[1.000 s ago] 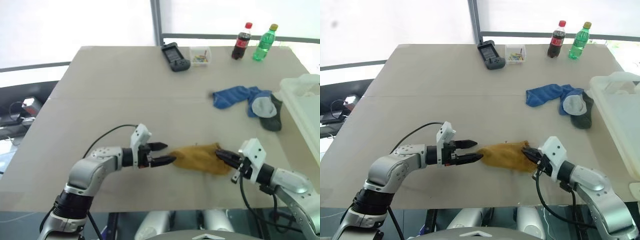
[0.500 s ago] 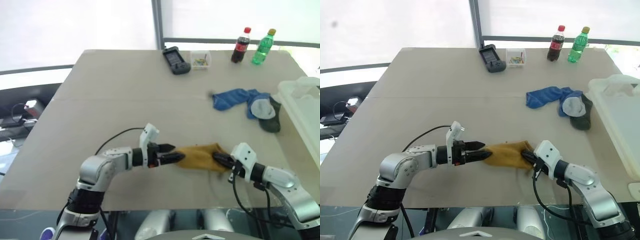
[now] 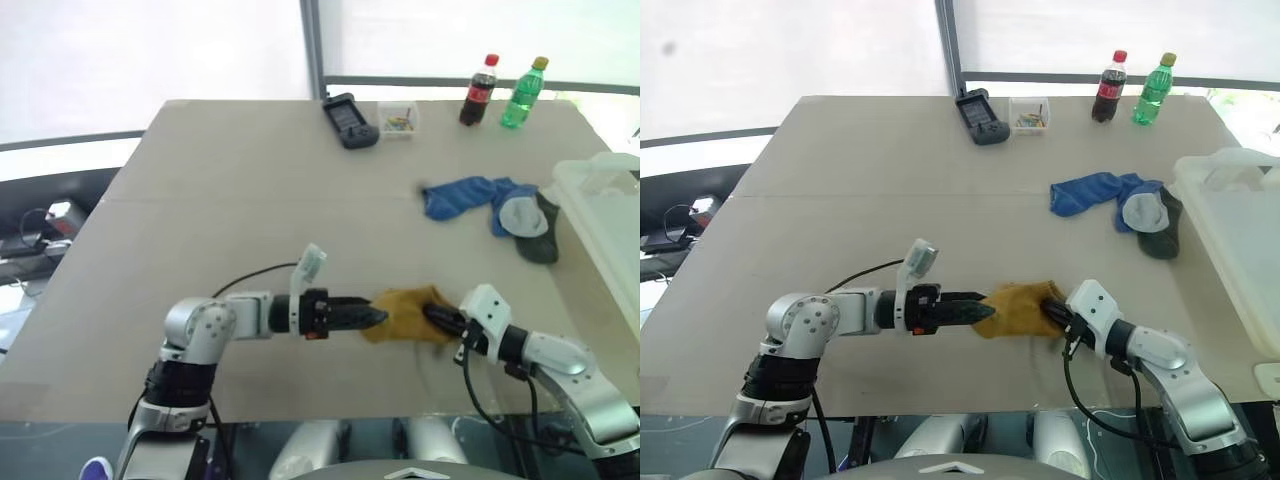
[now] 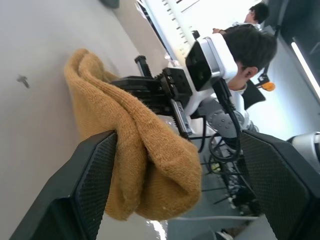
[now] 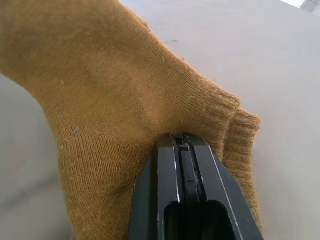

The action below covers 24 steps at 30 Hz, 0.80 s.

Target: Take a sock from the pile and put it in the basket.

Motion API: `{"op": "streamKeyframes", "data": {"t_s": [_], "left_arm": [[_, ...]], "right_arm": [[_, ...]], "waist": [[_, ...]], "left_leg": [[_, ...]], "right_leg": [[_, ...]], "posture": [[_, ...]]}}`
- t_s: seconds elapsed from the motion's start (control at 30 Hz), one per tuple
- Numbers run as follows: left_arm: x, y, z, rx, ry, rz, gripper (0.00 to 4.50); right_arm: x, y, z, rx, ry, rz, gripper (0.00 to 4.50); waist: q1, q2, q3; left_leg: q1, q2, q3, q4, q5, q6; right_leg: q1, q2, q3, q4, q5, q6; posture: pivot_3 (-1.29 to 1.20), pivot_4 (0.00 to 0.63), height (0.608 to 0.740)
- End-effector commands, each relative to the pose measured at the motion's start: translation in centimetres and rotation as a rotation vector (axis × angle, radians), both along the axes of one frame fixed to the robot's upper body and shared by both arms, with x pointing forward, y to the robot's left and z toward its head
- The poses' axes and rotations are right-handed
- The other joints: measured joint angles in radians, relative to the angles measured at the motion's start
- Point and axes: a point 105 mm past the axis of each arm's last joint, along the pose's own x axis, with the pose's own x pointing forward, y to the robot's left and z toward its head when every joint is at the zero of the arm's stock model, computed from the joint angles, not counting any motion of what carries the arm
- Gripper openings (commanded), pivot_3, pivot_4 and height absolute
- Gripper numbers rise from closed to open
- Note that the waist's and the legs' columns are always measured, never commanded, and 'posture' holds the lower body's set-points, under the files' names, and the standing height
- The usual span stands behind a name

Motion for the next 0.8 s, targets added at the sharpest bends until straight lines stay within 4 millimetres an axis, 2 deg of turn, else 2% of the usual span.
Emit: {"op": "streamKeyframes", "data": {"t_s": [0.03, 0.2, 0.3, 0.47, 0.6, 0.7, 0.8], "left_arm": [[-0.6, -0.6, 1.9, -0.073, 0.016, -0.079, 4.13], [-0.2, -1.9, 1.9, -0.085, 0.073, -0.123, 4.13], [0.1, -1.9, 1.4, -0.051, 0.086, -0.125, 4.13], [0.7, 0.2, -0.2, 0.076, 0.066, -0.079, 4.13], [0.7, 1.3, -0.6, 0.123, 0.045, -0.075, 4.13], [0.1, 2.3, -1.1, 0.166, 0.029, -0.090, 4.13], [-0.9, 2.4, -1.4, 0.168, 0.048, -0.147, 4.13]], "right_arm": [[0.1, -0.6, -1.0, -0.028, 0.037, -0.038, 0.11], [0.1, -0.6, -1.0, -0.025, 0.041, -0.044, 0.11], [0.0, -0.6, -1.0, -0.024, 0.042, -0.044, 0.11], [-0.2, -0.6, -1.0, -0.025, 0.044, -0.041, 0.11], [-0.2, -0.4, -1.0, -0.023, 0.044, -0.041, 0.11], [-0.2, -0.4, -0.9, -0.020, 0.043, -0.043, 0.11], [-0.2, -0.4, -1.0, -0.022, 0.044, -0.043, 0.11]], "waist": [[0.001, 0.000, 0.000], [0.001, 0.000, 0.000], [0.000, 0.000, 0.000], [0.000, 0.000, 0.000], [0.001, 0.000, 0.000], [-0.001, 0.000, 0.000], [0.000, 0.001, 0.001]], "left_leg": [[0.000, 0.000, 0.000, 0.000, 0.000, 0.000], [0.000, 0.000, 0.000, 0.000, 0.000, 0.000], [0.000, 0.000, 0.000, 0.000, 0.000, 0.000], [0.000, 0.000, 0.000, -0.001, 0.000, 0.000], [0.000, 0.000, 0.000, -0.001, 0.000, 0.000], [0.000, 0.000, 0.000, -0.002, 0.000, 0.000], [0.000, 0.000, 0.000, -0.003, 0.000, 0.000]], "right_leg": [[0.000, 0.000, 0.000, 0.000, 0.000, 0.000], [0.000, 0.000, 0.000, 0.000, 0.000, 0.000], [0.000, 0.000, 0.000, 0.000, 0.000, 0.000], [0.000, 0.000, 0.000, 0.000, 0.000, 0.000], [0.000, 0.000, 0.000, -0.001, 0.000, 0.000], [-0.001, 0.000, 0.001, -0.001, 0.000, 0.000], [-0.001, 0.000, 0.001, -0.001, 0.000, 0.000]], "posture": [[0.00, 0.150, 0.740], [0.00, 0.150, 0.740], [0.00, 0.150, 0.740], [0.00, 0.150, 0.740], [0.00, 0.150, 0.740], [0.00, 0.150, 0.740], [0.00, 0.150, 0.740]]}}
